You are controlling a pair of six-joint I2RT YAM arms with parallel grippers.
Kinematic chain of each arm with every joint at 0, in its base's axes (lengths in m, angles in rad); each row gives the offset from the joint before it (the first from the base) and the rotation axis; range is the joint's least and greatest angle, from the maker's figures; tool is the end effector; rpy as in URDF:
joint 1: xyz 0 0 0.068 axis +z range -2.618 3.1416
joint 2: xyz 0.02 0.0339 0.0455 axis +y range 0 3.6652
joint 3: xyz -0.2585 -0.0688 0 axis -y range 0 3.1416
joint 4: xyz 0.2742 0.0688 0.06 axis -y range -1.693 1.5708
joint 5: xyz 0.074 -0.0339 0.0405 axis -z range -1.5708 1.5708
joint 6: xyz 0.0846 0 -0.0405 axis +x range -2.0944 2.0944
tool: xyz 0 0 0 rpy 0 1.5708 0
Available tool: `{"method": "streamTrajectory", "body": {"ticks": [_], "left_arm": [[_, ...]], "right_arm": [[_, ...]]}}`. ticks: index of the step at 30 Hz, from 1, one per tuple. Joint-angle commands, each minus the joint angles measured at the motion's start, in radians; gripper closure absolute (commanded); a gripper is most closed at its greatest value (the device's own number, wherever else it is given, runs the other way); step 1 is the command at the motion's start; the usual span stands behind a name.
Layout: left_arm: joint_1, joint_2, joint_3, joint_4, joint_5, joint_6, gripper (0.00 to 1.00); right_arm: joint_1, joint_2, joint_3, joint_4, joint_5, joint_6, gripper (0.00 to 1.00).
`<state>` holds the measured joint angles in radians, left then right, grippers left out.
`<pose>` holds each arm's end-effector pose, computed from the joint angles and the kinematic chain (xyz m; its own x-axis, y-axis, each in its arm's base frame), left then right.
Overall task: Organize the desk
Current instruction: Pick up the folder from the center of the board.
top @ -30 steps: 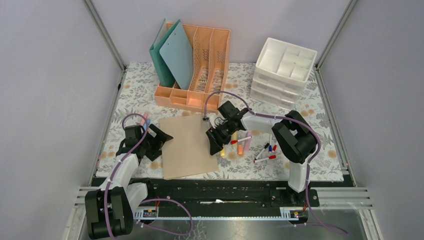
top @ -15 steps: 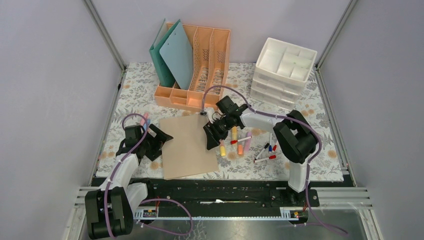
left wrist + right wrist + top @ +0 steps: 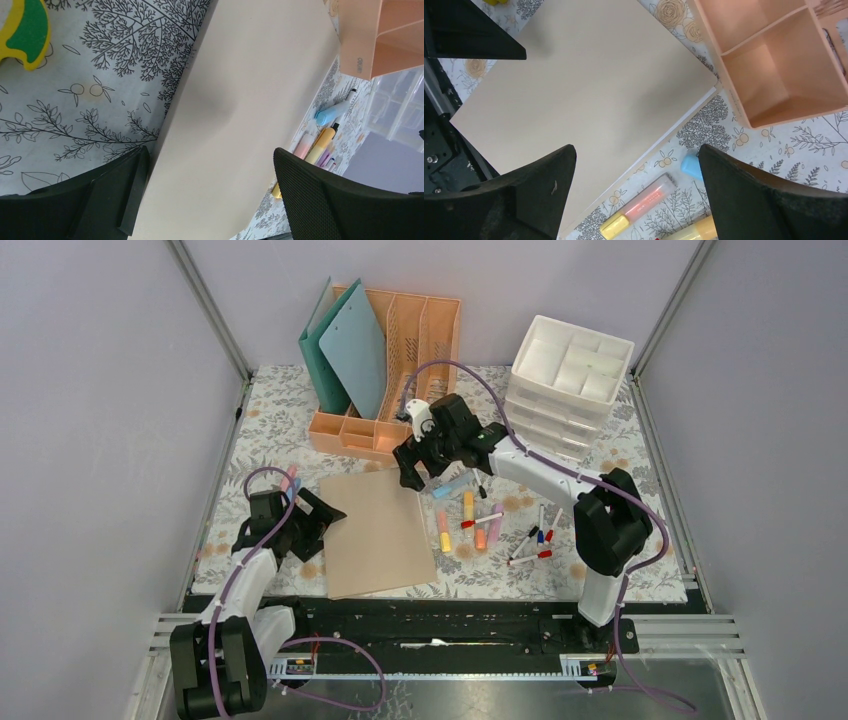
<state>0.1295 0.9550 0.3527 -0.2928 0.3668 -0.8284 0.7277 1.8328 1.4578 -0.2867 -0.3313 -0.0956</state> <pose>0.2283 -0.0009 0.0993 -0.5982 -0.7715 -0.2166 -0.5013 0.5711 -0.6500 0.3443 0.3435 0.2240 -0.3784 -0.4580 -0.8044 -0.8607 0.4939 0.1236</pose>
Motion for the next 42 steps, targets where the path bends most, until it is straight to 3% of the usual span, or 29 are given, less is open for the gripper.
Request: {"method": "streamTrajectory", "body": {"ticks": [1,2,5,9,15,20,24,30,36,42], "left_arm": [[-0.005,-0.032,0.002,0.021,0.017,0.002,0.01],[-0.005,-0.035,0.002,0.02,0.018,0.002,0.01],[-0.006,-0.044,-0.001,0.025,0.028,-0.001,0.01],[-0.009,-0.055,-0.008,0.032,0.034,-0.003,0.01],[-0.012,-0.023,-0.013,0.055,0.064,0.001,0.01],[-0.012,-0.005,-0.006,0.056,0.071,0.008,0.01],[-0.012,0.002,-0.006,0.057,0.07,0.008,0.01],[-0.014,0.01,-0.003,0.054,0.074,0.006,0.01],[-0.071,0.051,0.044,-0.041,-0.056,0.012,0.01],[-0.084,0.073,0.054,-0.06,-0.101,0.015,0.01]], "right_arm": [[-0.001,-0.01,0.013,-0.019,-0.061,0.075,0.0],[-0.005,-0.004,-0.003,-0.008,-0.167,0.124,0.0],[-0.003,0.003,-0.096,0.081,-0.255,0.268,0.0],[-0.003,0.013,-0.172,0.14,-0.137,0.365,0.02],[-0.004,0.084,-0.165,0.157,-0.038,0.416,0.15],[-0.004,0.167,-0.129,0.123,-0.026,0.407,0.34],[-0.002,0.204,-0.108,0.085,-0.005,0.391,0.42],[-0.004,0.226,-0.1,0.058,0.014,0.376,0.43],[-0.003,0.208,-0.089,0.038,0.063,0.335,0.43],[-0.001,0.139,-0.091,0.036,0.17,0.26,0.41]]}}
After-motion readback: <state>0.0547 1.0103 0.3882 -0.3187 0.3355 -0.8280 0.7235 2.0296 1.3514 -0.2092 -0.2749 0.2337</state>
